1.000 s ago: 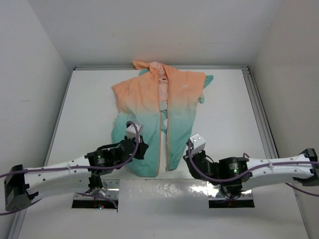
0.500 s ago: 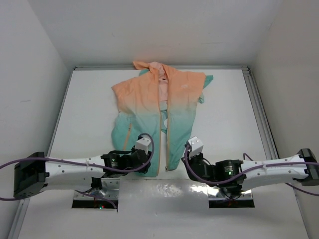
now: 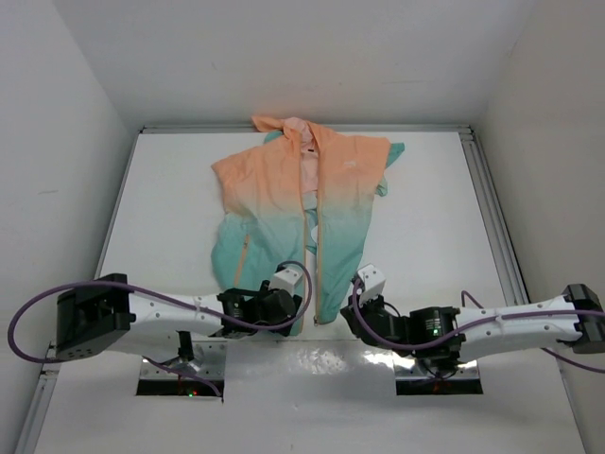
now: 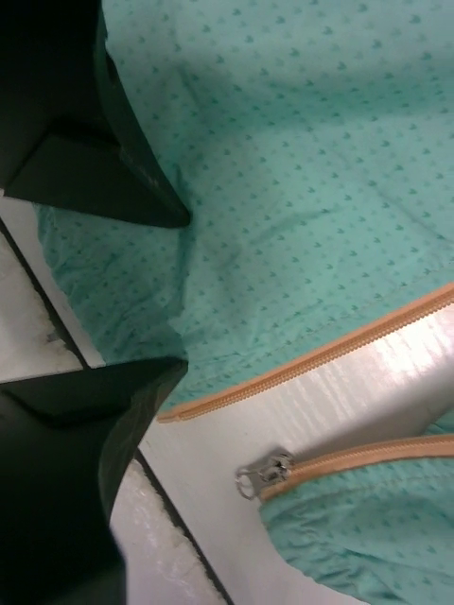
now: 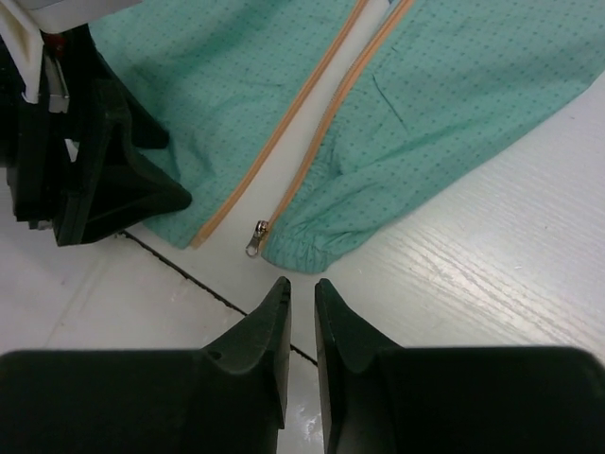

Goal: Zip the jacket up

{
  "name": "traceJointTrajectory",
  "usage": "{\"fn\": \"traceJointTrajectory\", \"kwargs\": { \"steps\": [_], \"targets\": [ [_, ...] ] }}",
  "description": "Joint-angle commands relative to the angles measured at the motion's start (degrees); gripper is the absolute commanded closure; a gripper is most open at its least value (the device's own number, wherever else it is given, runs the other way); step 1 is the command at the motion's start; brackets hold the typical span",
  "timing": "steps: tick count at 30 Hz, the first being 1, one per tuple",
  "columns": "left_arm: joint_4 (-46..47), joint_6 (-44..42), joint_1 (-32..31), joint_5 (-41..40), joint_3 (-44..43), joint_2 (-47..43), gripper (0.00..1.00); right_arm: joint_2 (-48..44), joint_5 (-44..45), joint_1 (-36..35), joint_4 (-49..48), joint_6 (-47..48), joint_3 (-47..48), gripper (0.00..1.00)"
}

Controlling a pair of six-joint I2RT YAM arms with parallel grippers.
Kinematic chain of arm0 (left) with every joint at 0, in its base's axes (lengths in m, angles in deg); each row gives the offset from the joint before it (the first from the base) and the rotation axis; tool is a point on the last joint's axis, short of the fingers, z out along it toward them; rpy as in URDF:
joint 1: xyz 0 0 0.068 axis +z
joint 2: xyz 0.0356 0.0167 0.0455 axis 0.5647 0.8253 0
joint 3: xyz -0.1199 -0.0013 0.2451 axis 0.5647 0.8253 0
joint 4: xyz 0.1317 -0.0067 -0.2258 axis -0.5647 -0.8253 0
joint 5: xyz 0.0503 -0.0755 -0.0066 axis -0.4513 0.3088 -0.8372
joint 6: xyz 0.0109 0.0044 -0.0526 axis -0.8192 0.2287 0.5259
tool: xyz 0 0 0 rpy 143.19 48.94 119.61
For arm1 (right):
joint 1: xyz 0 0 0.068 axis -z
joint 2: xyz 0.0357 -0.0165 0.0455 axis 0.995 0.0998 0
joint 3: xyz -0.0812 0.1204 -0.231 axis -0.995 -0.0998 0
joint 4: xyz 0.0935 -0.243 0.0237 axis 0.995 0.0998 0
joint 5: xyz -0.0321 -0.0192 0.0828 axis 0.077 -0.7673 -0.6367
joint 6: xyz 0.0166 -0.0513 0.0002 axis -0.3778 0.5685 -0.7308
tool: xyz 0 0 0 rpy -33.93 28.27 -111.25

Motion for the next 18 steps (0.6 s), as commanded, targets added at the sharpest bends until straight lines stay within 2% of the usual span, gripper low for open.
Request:
{"fn": "traceJointTrajectory", "kwargs": {
  "steps": [1,2,5,6,9,13,16,18],
  "targets": [
    [3.8,-0.33,-0.68,-0.47,-1.31,2.73,0.48,-0.68,-0.26,-0.33,-3.14,-0.42,-0.29,0.84],
    [3.63,0.19,-0.68,-1.0,-1.65,3.7,0.5,-0.85,-0.09,-0.33,-3.4,-0.68,-0.38,0.83],
    [3.89,1.77,-0.77,-2.93,-1.4,7.13,0.7,-1.64,0.62,-0.33,-4.81,-0.51,-1.52,0.82],
    [4.41,2.04,-0.77,-3.2,-1.05,7.4,0.83,-1.73,0.53,-0.33,-4.81,-0.6,-1.44,0.81],
    [5.13,3.45,-0.77,-4.34,-1.13,7.22,1.0,-2.08,2.11,-0.33,-4.02,-2.61,-1.87,0.79],
    [5.47,5.03,-0.77,-7.41,-0.17,2.84,1.0,-0.24,3.17,-0.33,-7.43,-3.58,-2.23,0.78],
    [3.81,5.47,-0.77,-9.69,-0.86,-3.83,1.0,3.79,4.04,-0.33,-11.12,-6.3,-1.79,0.77],
    [5.37,5.82,-0.68,-10.75,-0.08,-10.77,1.0,7.75,5.36,-0.33,-11.92,-8.84,0.31,0.8]
  ]
}}
